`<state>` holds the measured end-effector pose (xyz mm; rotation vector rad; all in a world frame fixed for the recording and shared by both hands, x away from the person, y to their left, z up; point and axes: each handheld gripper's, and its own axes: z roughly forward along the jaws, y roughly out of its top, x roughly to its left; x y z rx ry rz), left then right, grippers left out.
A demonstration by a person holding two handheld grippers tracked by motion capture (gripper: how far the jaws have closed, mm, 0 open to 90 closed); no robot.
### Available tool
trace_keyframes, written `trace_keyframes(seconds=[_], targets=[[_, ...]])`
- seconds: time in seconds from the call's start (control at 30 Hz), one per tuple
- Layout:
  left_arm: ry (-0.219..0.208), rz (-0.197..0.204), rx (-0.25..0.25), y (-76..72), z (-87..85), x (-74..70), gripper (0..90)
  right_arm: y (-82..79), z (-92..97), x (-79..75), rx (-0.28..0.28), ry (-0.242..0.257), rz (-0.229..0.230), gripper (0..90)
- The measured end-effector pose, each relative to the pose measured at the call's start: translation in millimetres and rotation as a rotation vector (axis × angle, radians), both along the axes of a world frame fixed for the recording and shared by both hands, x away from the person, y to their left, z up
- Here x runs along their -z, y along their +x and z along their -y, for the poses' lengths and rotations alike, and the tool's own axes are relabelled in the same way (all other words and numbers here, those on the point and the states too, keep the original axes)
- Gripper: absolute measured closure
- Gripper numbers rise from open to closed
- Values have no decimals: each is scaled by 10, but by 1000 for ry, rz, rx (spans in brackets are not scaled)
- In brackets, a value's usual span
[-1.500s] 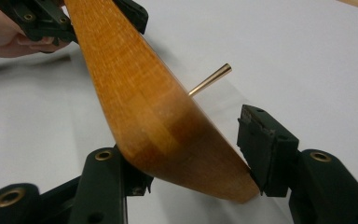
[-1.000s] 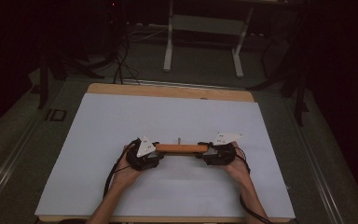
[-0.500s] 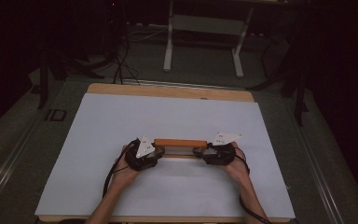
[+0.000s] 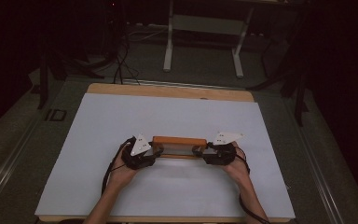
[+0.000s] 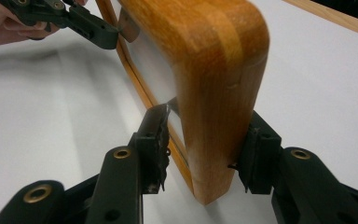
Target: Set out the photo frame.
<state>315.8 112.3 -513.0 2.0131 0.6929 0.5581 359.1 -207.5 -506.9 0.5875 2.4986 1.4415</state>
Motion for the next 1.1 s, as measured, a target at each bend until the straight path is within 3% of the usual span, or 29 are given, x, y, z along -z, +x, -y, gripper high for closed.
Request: trace_keyframes(seconds=[0.67, 1.0, 1.03, 1.1], targets=[[-110, -107, 22, 34, -111, -90, 583, 28, 38, -37, -12, 91, -66, 592], [-142, -188, 33, 76, -155, -72, 592, 54, 46, -8, -10, 125, -124, 594], [-149, -215, 38, 97, -170, -55, 592, 59, 43, 4, -9, 126, -137, 597], [-153, -230, 41, 111, -183, -40, 592, 61, 42, 11, -11, 128, -145, 601]])
